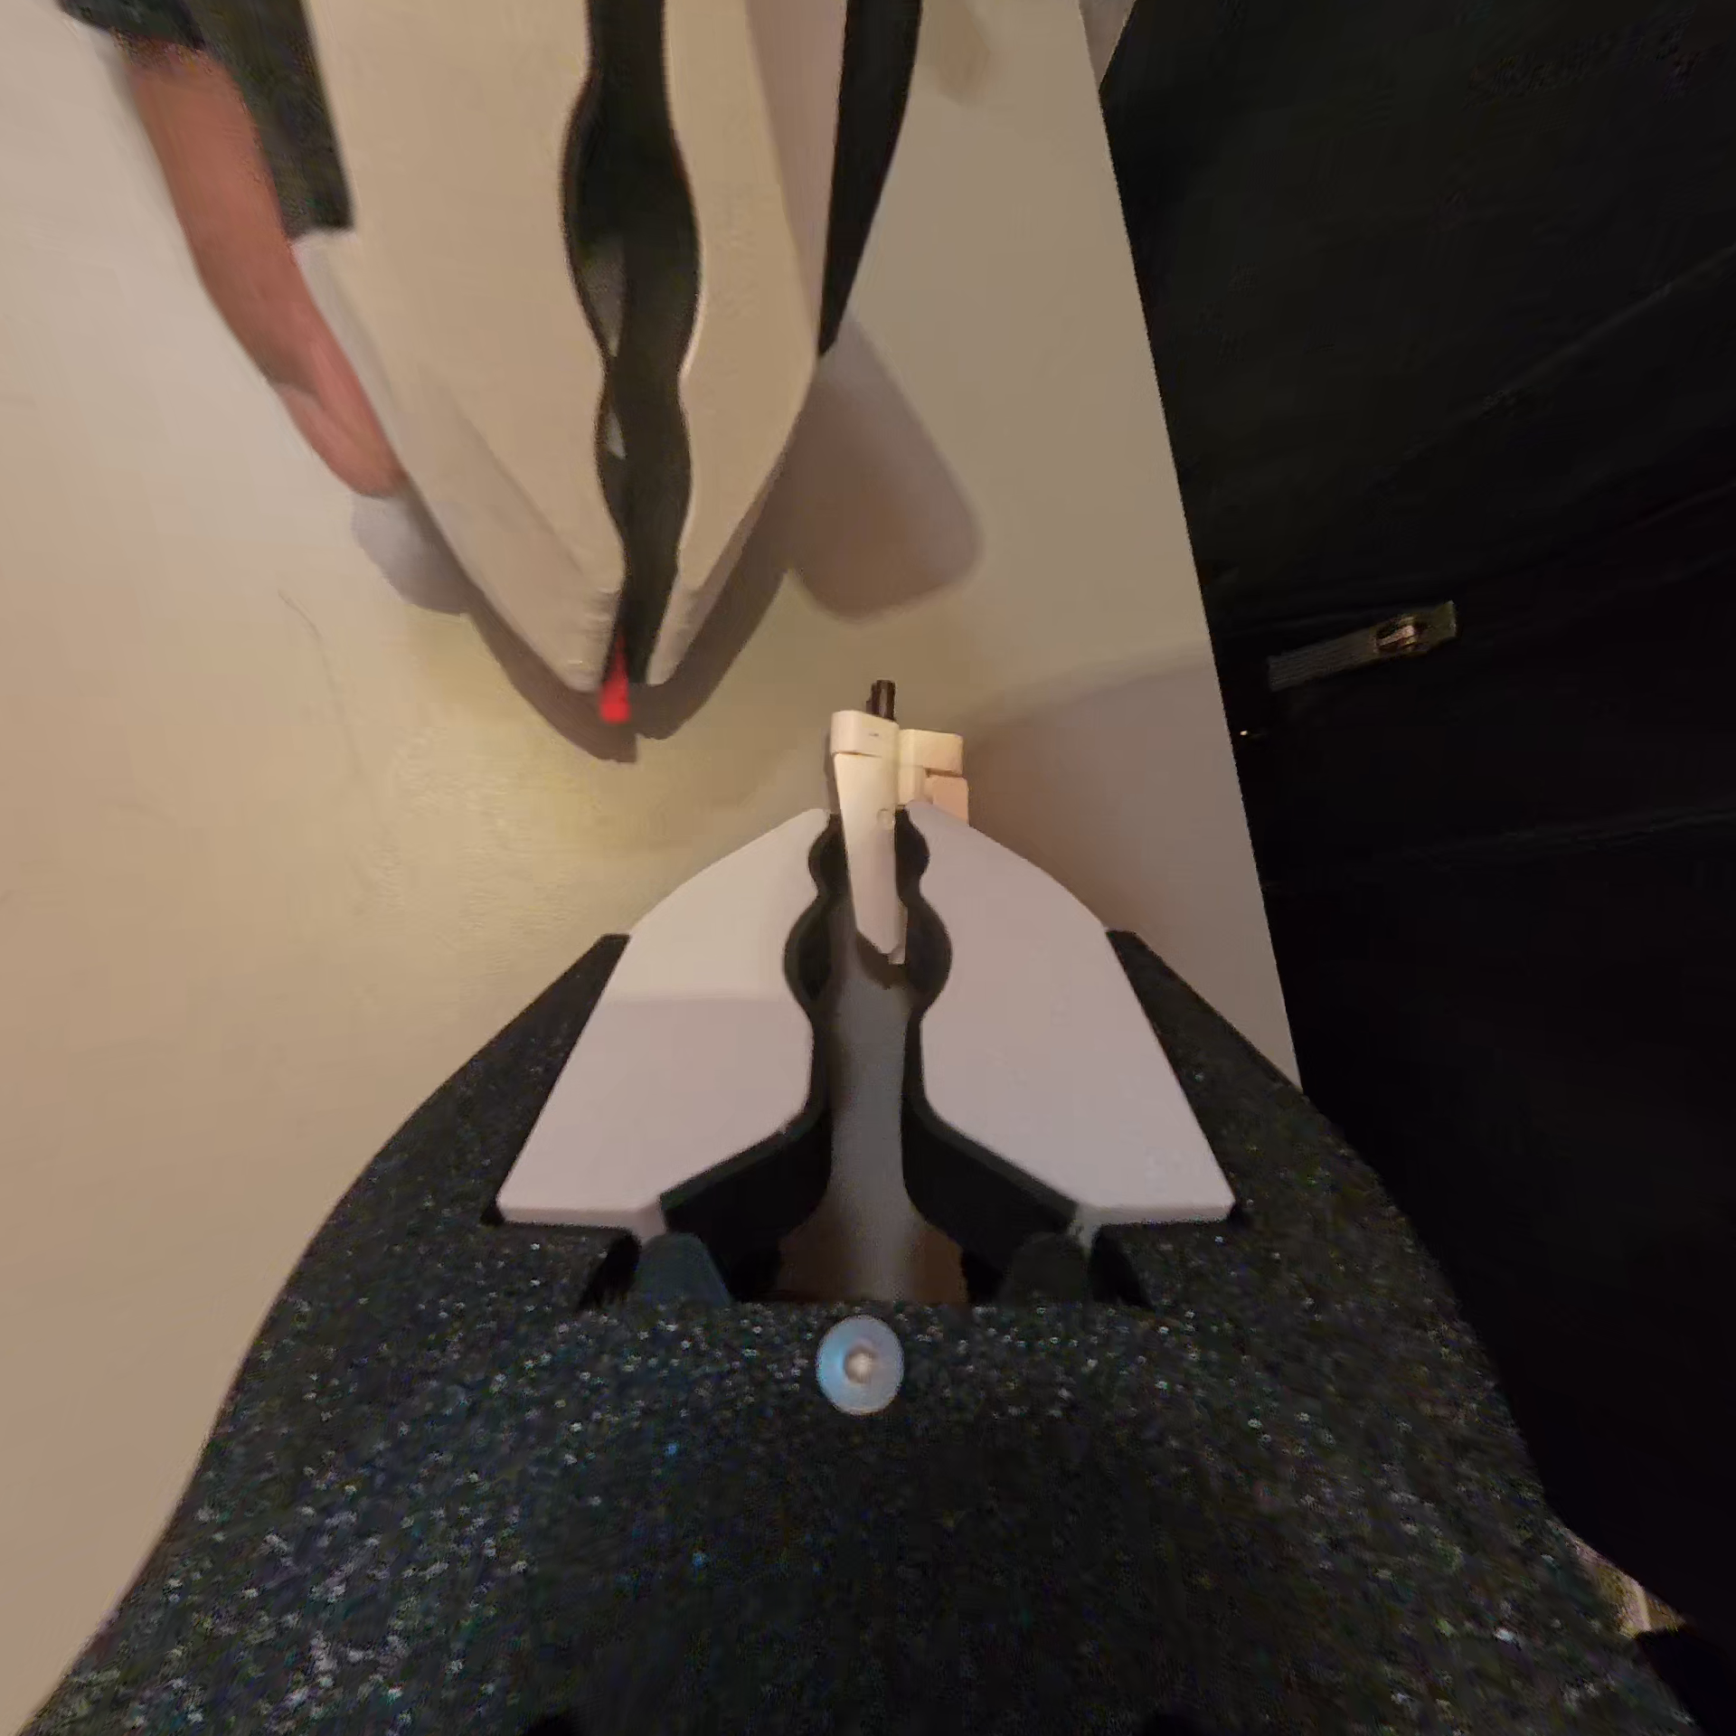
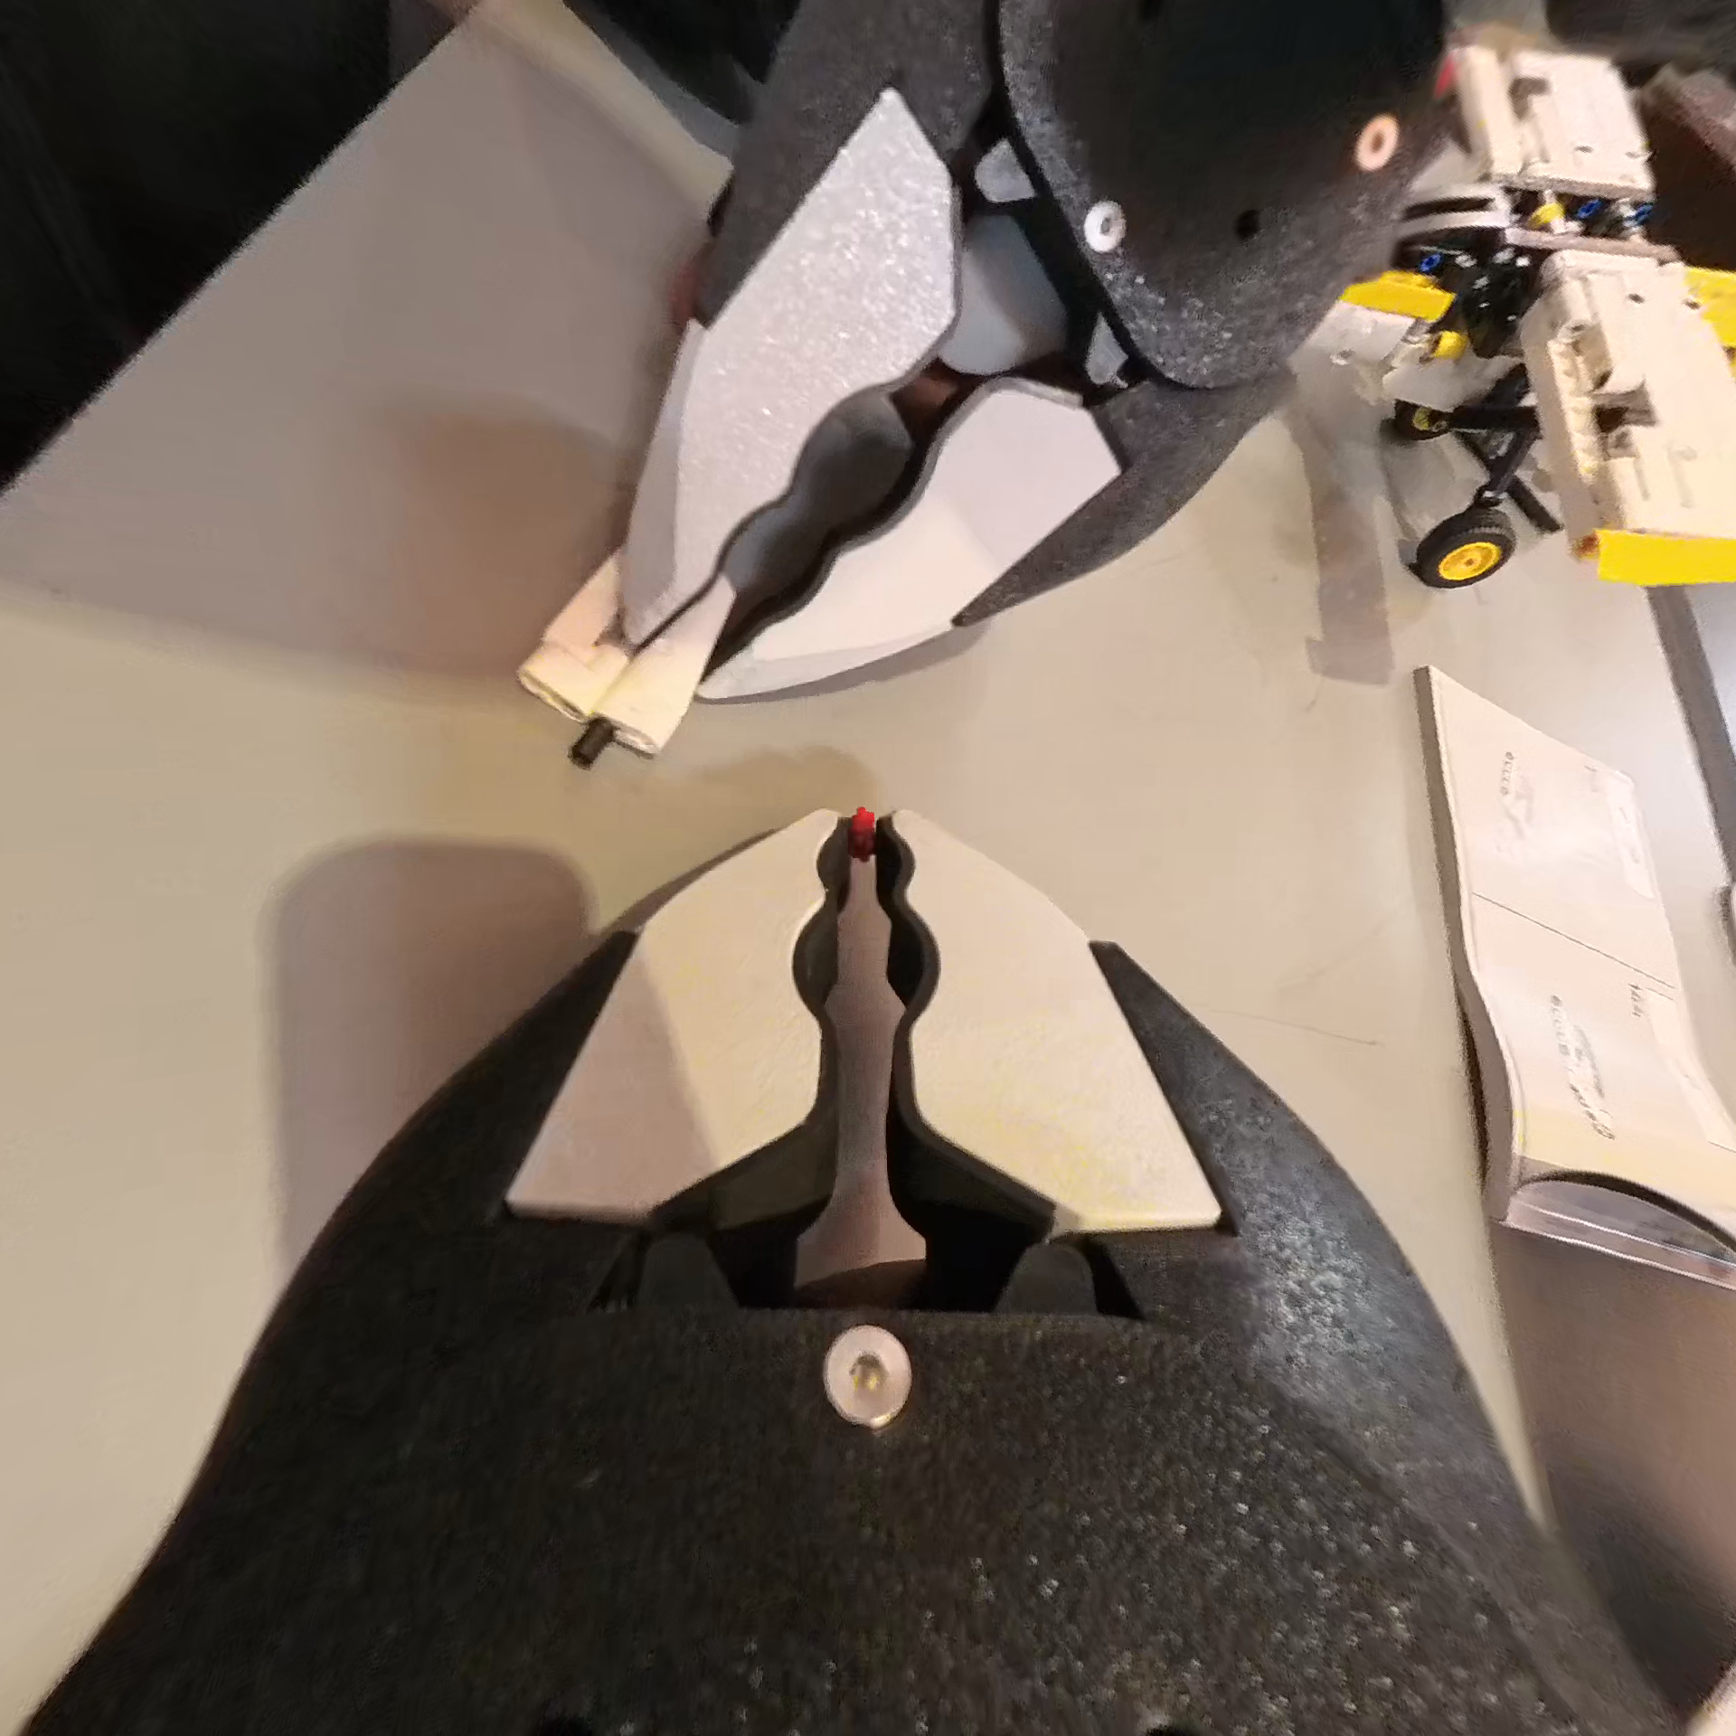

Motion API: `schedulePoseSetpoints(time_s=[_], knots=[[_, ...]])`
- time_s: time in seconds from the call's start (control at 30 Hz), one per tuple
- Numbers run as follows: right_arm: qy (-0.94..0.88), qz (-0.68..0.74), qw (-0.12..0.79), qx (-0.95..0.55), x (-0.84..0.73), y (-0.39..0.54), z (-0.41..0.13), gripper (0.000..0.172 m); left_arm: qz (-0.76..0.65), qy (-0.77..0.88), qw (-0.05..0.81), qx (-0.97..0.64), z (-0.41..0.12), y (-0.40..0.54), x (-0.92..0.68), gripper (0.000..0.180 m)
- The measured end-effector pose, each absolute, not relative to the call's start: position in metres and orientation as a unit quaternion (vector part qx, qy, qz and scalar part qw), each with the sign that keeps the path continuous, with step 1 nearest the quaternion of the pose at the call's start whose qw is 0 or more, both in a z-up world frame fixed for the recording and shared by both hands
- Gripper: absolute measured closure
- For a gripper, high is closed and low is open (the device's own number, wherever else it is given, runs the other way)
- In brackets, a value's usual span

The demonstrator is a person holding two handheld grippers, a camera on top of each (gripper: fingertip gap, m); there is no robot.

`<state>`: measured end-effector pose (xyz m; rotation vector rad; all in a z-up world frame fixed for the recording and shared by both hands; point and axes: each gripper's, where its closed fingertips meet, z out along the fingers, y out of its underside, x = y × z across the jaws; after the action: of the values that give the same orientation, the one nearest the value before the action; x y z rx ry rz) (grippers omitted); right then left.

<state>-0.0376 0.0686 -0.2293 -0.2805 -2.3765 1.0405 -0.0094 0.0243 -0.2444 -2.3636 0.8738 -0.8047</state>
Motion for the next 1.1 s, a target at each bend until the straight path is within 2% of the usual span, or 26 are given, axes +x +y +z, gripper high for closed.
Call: schedulePoseSetpoints(time_s=[0.13,0.27,0.63,1.1], knots=[[-0.882,0.406,0.203,-0.129,-0.027,0.062,-0.229,0.167,-0.319,0.293,0.27,-0.86,-0.238,0.03,-0.011,0.176],[-0.875,0.415,0.189,-0.163,-0.031,0.067,-0.227,0.167,-0.275,0.269,0.321,-0.865,-0.231,0.043,-0.03,0.179],[-0.845,0.437,0.238,-0.196,-0.038,0.085,-0.209,0.167,-0.231,0.176,0.426,-0.857,-0.212,0.073,-0.058,0.179],[-0.847,0.414,0.256,-0.214,-0.048,0.073,-0.219,0.167,-0.289,0.126,0.458,-0.831,-0.197,0.078,-0.056,0.179]])
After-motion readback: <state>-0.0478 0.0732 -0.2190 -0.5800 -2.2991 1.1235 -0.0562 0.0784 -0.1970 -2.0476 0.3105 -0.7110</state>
